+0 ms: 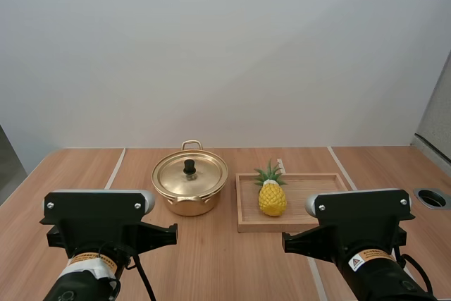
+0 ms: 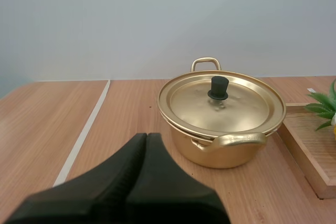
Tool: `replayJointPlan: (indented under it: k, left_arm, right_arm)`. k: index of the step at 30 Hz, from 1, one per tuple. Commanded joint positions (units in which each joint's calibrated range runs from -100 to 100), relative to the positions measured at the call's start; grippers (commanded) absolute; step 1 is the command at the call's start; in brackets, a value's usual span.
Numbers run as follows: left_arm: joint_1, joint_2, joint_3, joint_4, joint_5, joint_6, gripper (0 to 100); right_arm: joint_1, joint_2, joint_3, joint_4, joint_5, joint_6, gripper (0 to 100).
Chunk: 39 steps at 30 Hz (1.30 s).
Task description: Open the pot, put the grape inside, and close it
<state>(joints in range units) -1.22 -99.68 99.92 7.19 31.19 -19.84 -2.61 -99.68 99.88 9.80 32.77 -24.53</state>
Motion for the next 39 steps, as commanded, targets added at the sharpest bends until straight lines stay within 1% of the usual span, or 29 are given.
replayJointPlan:
  k: [1,37,39]
  left_arm:
    - [0.03,-0.32,0.08,-0.91,-0.60,-0.71,0]
    - [0.03,-0.32,0.08,-0.91,-1.16,-0.71,0]
    - [0.03,-0.32,0.08,-0.91,-1.16,-0.71,0]
  right_arm:
    - [-0.20,-0.32,0.12,0.52,-1.62,-0.08,0]
    - [-0.20,-0.32,0.12,0.63,-1.67,-0.08,0]
    - [-0.20,-0.32,0.12,1.31,-1.49,-0.08,0]
